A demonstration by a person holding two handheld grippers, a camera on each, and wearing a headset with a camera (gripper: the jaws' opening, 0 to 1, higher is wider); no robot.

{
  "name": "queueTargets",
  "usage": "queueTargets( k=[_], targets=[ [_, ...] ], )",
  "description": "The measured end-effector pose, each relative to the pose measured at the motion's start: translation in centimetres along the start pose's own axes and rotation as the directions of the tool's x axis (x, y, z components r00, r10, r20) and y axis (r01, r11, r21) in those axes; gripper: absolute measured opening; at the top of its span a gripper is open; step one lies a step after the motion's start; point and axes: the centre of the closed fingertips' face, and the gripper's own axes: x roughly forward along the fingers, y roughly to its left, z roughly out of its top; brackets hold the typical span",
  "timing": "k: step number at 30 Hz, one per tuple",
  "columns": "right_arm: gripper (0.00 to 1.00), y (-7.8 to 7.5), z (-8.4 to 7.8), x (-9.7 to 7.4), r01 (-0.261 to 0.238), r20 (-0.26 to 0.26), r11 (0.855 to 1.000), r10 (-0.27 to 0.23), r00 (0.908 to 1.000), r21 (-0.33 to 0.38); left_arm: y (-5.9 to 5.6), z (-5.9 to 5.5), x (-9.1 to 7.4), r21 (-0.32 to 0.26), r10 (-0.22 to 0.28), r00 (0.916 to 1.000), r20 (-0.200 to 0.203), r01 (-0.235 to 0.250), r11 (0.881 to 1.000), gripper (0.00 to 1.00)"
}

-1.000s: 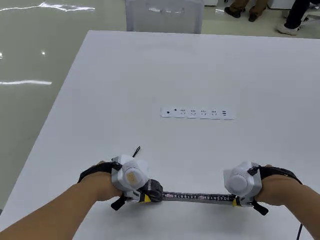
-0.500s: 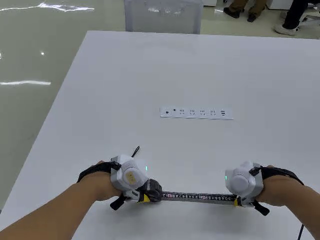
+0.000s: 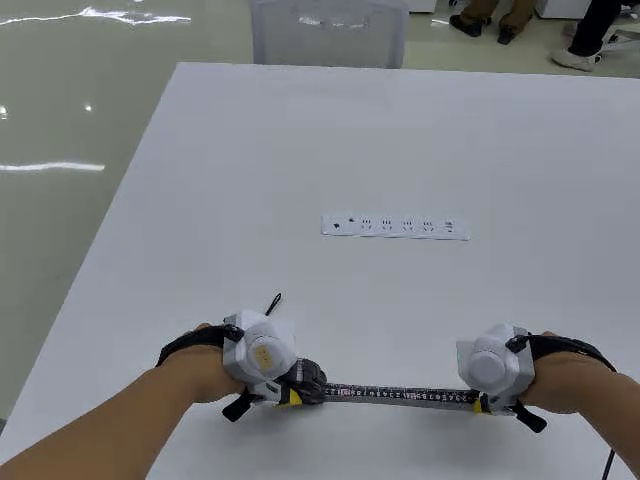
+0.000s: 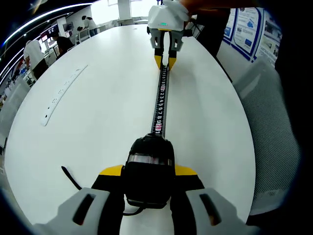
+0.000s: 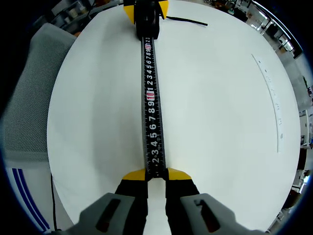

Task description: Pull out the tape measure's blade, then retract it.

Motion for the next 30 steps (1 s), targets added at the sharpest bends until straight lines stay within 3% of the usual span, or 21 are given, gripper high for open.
queueTargets(
  k=[13,22,27,30],
  targets=[
    [0.13,0.23,0.34,-0.51,0.001,0.000,0.999,-0.001,1.0000,0.033,0.17,-0.24,0.34,0.000,0.000,1.0000,-0.004,0.000,1.000,0.31],
    [0.14,0.09,0.31,-0.34,0.003,0.041,1.000,-0.003,0.9992,0.005,0.03,0.04,0.20,0.001,-0.009,1.0000,-0.001,0.009,1.000,0.31],
    [0.16,0.12,0.29,-0.35,0.029,0.067,0.999,-0.030,0.9973,0.018,-0.08,0.14,0.10,0.003,-0.006,1.0000,-0.003,0.006,1.000,0.31],
    [0.19,0.01,0.52,-0.66,0.038,0.111,0.998,-0.044,0.9929,0.054,-0.02,0.12,0.12,0.005,-0.008,1.0000,-0.002,0.008,1.000,0.32]
  ],
)
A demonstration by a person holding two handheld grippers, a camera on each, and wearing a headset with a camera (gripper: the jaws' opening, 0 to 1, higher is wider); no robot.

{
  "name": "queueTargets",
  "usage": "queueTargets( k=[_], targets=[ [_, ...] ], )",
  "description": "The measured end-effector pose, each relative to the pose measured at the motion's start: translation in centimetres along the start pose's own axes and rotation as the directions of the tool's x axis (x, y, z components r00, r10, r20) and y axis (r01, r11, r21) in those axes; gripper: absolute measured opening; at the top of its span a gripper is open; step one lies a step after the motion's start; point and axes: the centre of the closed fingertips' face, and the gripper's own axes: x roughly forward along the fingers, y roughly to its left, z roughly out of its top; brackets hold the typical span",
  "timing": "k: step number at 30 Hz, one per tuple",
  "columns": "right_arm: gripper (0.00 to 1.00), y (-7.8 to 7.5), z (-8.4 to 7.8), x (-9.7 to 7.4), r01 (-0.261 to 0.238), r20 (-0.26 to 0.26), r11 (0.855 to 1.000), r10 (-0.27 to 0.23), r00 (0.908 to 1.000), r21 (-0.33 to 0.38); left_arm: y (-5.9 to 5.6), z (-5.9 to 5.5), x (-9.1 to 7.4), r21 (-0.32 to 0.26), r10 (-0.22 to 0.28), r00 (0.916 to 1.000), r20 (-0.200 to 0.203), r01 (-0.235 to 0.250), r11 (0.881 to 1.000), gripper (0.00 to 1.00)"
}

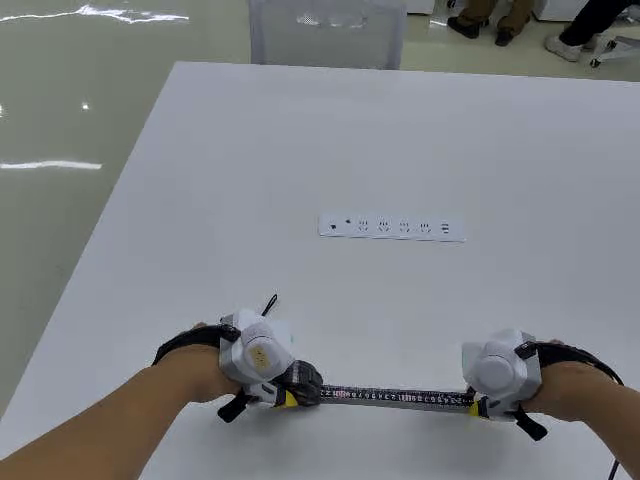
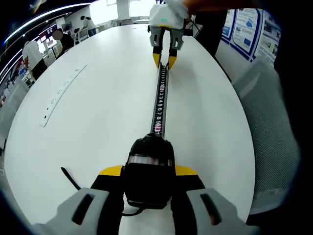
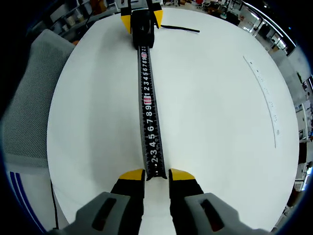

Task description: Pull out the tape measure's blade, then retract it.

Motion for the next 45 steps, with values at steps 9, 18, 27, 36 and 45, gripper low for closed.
queueTargets(
  k=[9,18,27,36,45],
  targets=[
    [0.34,0.4,-0.3,-1.3,0.042,0.053,0.997,-0.046,0.9976,0.064,0.1,-0.2,0.1,0.029,-0.003,0.9999,-0.011,0.003,1.000,0.32],
    [0.53,0.9,-0.7,-1.8,0.028,0.066,0.996,-0.033,0.9973,0.084,0.1,-0.8,0.6,0.030,0.008,0.9998,-0.019,-0.007,1.000,0.34],
    [0.73,0.8,0.1,-2.3,0.023,0.091,0.995,-0.032,0.9953,0.099,0.1,-0.8,0.1,-0.036,0.038,0.9993,-0.007,-0.038,0.999,0.76],
    [0.98,0.0,1.1,-2.3,0.057,0.151,0.987,-0.079,0.9853,0.150,-0.4,-1.1,-1.3,-0.138,0.057,0.9979,0.029,-0.053,0.989,0.99],
    [1.00,-0.5,1.0,-3.9,0.116,0.210,0.961,-0.170,0.9627,0.250,0.9,-1.7,-3.4,-0.243,0.181,0.9751,0.128,-0.146,0.959,0.99]
  ],
)
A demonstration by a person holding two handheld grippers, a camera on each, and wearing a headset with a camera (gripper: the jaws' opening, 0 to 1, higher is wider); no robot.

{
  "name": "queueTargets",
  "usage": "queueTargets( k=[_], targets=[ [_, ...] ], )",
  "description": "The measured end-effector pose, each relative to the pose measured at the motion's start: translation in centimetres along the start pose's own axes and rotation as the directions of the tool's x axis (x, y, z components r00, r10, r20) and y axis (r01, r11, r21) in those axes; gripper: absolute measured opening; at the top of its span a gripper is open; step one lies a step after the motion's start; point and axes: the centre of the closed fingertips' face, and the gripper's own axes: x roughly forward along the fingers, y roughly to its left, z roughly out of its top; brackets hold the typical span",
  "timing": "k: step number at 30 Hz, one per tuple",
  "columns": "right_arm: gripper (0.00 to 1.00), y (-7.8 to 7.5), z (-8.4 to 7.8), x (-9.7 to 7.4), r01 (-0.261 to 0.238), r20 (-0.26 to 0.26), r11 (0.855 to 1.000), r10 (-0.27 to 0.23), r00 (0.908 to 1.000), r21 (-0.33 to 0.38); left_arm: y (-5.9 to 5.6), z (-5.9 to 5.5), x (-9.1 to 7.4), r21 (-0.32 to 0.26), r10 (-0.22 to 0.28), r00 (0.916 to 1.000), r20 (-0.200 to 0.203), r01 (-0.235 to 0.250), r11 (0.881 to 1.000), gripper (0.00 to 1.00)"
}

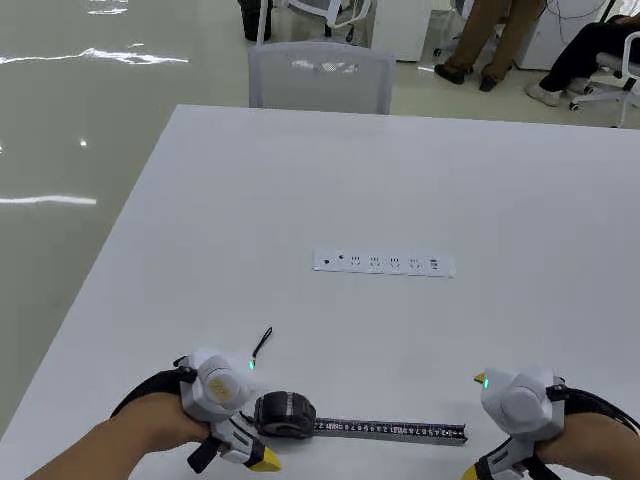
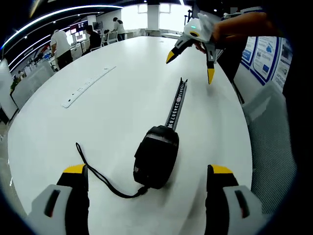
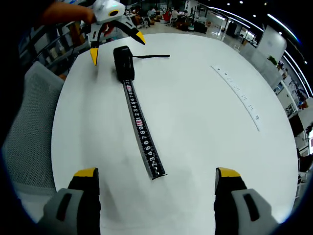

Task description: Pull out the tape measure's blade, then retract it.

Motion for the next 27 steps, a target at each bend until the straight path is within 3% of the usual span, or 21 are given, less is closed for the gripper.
queueTargets(
  k=[2,5,7,8,9,10,12,17,19,21,22,24,26,27],
  targets=[
    [1.00,-0.5,0.2,-0.5,0.023,0.038,0.998,-0.025,0.9990,0.050,0.3,-0.4,-0.3,-0.005,0.013,0.9999,0.004,-0.013,1.000,0.99],
    [1.00,-0.3,0.6,-1.8,0.061,0.093,0.992,-0.072,0.9931,0.114,0.4,0.2,-1.4,-0.076,0.050,0.9958,0.077,-0.044,0.996,0.99],
    [1.00,0.1,0.0,-2.1,0.072,0.079,0.992,-0.080,0.9936,0.106,0.5,0.3,-1.9,-0.101,0.072,0.9921,0.103,-0.062,0.993,0.99],
    [1.00,-0.4,-0.7,-2.2,0.130,0.058,0.991,-0.132,0.9895,0.038,0.3,0.6,-2.3,-0.118,0.079,0.9889,0.126,-0.064,0.991,0.99],
    [1.00,0.1,-0.9,-2.2,0.115,0.070,0.991,-0.120,0.9903,0.075,0.2,0.7,-2.5,-0.130,0.089,0.9859,0.141,-0.071,0.989,0.99],
    [1.00,0.4,-0.9,-2.4,0.109,0.092,0.983,-0.123,0.9880,0.150,0.0,0.3,-2.8,-0.141,0.098,0.9856,0.138,-0.078,0.987,0.99],
    [1.00,0.2,-1.4,-2.8,0.135,0.095,0.975,-0.154,0.9835,0.174,-0.2,0.0,-3.1,-0.157,0.108,0.9836,0.145,-0.084,0.984,0.99],
    [1.00,1.2,-2.1,-4.3,0.152,0.137,0.956,-0.190,0.9722,0.250,-1.4,-0.9,-4.4,-0.212,0.136,0.9769,0.164,-0.100,0.972,0.98],
    [1.00,1.6,-2.3,-5.0,0.164,0.151,0.946,-0.211,0.9656,0.279,-1.8,-1.1,-5.2,-0.232,0.163,0.9678,0.192,-0.117,0.966,0.99],
    [1.00,1.7,-2.3,-5.6,0.175,0.197,0.931,-0.246,0.9492,0.319,-2.2,-1.5,-6.0,-0.271,0.187,0.9623,0.198,-0.129,0.954,0.99],
    [1.00,1.7,-2.6,-5.8,0.184,0.198,0.927,-0.257,0.9460,0.327,-2.2,-1.7,-6.3,-0.277,0.196,0.9592,0.204,-0.135,0.951,0.99],
    [1.00,2.1,-3.3,-6.1,0.189,0.206,0.921,-0.269,0.9407,0.340,-1.4,-3.1,-7.1,-0.296,0.214,0.9529,0.215,-0.146,0.944,0.99],
    [1.00,2.9,-3.9,-6.2,0.194,0.194,0.918,-0.272,0.9426,0.345,-1.3,-3.7,-7.6,-0.300,0.241,0.9457,0.219,-0.169,0.939,0.99],
    [1.00,3.2,-4.3,-6.3,0.204,0.185,0.919,-0.277,0.9428,0.338,-1.0,-3.4,-8.0,-0.284,0.263,0.9314,0.251,-0.189,0.940,0.99]
  ],
)
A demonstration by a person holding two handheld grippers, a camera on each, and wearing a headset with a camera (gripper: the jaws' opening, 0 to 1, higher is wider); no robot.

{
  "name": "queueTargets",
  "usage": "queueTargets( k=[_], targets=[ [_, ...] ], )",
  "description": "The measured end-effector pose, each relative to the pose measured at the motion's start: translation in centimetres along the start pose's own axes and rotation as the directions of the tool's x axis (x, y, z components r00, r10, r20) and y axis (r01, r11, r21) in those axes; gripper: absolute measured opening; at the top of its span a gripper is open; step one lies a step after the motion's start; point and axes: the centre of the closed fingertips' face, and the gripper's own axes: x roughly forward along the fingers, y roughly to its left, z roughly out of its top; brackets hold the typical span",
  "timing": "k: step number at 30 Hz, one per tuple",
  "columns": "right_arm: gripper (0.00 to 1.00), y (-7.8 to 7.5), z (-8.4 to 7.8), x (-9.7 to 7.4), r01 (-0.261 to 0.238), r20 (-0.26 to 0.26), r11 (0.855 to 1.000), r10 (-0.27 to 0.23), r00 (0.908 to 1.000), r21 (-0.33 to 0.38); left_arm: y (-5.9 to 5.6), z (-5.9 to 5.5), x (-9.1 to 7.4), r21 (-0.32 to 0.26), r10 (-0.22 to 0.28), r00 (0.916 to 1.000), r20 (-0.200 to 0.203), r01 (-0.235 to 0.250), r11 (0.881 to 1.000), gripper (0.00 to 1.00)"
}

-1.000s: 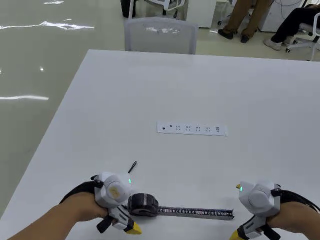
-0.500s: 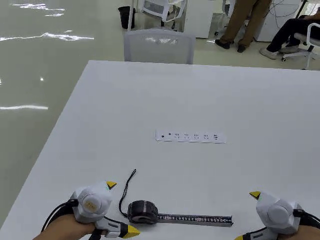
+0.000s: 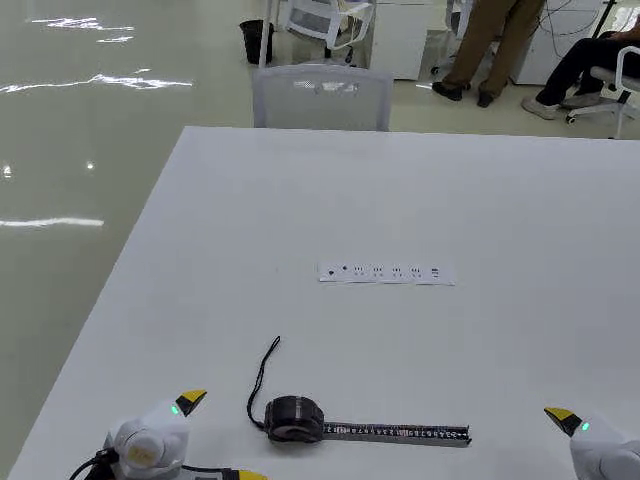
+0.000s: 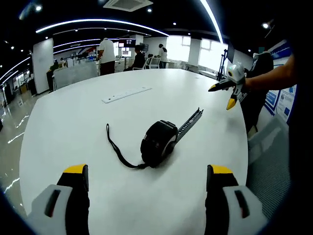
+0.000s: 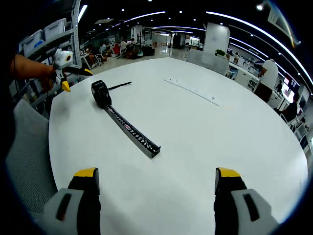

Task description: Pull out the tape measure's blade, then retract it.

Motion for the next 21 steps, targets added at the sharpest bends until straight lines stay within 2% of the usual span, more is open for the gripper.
queueTargets(
  k=[1,2,3,6,10,12,13,19,21],
  targets=[
    [1.00,0.1,-0.4,-0.2,0.005,0.004,1.000,-0.005,1.0000,0.000,0.2,0.2,-0.5,0.021,0.013,0.9994,0.031,-0.013,1.000,0.99],
    [1.00,0.1,-0.7,-0.3,0.005,0.009,1.000,-0.005,0.9999,0.006,0.1,0.1,-0.9,0.025,0.018,0.9995,0.027,-0.019,1.000,0.99],
    [1.00,0.5,-1.0,-0.4,0.000,0.007,1.000,0.000,1.0000,0.021,0.1,-0.1,-1.4,0.004,0.025,0.9995,0.021,-0.025,1.000,0.99],
    [1.00,1.1,-1.4,-0.9,0.009,0.019,1.000,-0.010,0.9998,0.027,0.2,-0.3,-2.6,-0.024,0.031,0.9984,0.047,-0.030,0.999,0.99],
    [1.00,1.7,-0.8,-2.0,0.026,0.072,0.997,-0.031,0.9969,0.071,0.5,-0.8,-3.8,-0.024,0.048,0.9969,0.063,-0.047,0.999,0.99],
    [1.00,2.3,-0.6,-2.6,0.034,0.081,0.996,-0.041,0.9959,0.086,0.3,-0.6,-4.5,-0.036,0.059,0.9958,0.070,-0.057,0.998,0.99],
    [1.00,2.3,-1.1,-2.8,0.038,0.086,0.996,-0.045,0.9953,0.085,0.3,-0.8,-4.9,-0.041,0.066,0.9951,0.074,-0.063,0.997,0.99],
    [1.00,2.5,-2.6,-3.7,0.050,0.092,0.993,-0.060,0.9940,0.105,-0.1,-2.1,-6.2,-0.076,0.088,0.9929,0.080,-0.082,0.994,0.99],
    [1.00,2.4,-3.0,-4.0,0.054,0.094,0.992,-0.065,0.9935,0.113,-0.9,-1.8,-6.8,-0.075,0.102,0.9891,0.106,-0.094,0.993,0.99]
  ],
)
